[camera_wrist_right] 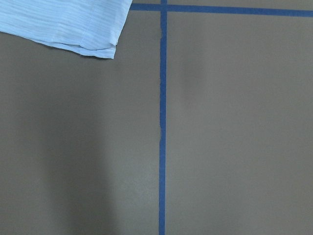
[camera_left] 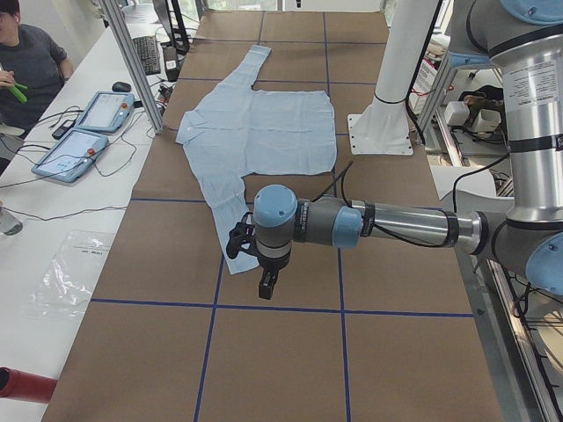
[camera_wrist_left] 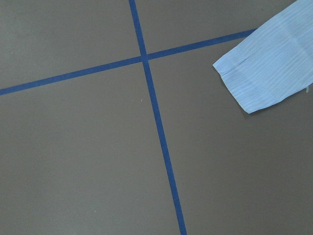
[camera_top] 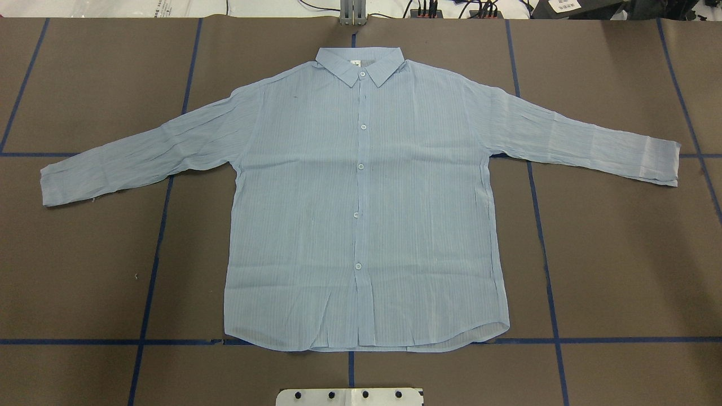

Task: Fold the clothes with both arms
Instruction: 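Move the right gripper toward the cuff of the sleeve nearest it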

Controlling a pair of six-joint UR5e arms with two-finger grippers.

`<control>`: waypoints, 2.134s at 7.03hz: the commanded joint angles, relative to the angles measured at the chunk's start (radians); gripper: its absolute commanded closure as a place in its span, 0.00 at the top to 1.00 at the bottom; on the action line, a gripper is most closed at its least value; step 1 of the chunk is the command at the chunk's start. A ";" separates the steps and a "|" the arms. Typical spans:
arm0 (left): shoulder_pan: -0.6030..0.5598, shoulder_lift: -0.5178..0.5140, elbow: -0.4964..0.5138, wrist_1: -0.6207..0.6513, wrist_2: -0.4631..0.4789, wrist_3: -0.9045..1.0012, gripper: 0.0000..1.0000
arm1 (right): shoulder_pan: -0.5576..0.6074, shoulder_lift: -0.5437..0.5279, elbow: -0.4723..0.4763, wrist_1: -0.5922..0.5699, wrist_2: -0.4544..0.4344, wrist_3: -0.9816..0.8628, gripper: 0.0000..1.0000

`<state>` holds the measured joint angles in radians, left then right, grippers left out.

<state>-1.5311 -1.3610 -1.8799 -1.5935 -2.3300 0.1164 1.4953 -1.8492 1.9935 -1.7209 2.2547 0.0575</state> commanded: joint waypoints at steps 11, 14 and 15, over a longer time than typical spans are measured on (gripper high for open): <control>0.005 -0.098 -0.067 -0.053 -0.002 0.000 1.00 | -0.220 0.416 -0.687 0.666 0.022 0.519 0.98; 0.005 -0.098 -0.065 -0.053 -0.002 0.000 1.00 | -0.271 0.418 -0.740 0.721 -0.026 0.542 0.83; 0.003 -0.098 -0.070 -0.053 -0.002 0.000 1.00 | -0.282 0.418 -0.740 0.722 -0.030 0.545 0.81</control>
<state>-1.5269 -1.4588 -1.9468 -1.6460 -2.3316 0.1166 1.2306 -1.4319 1.2585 -1.0042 2.2379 0.5950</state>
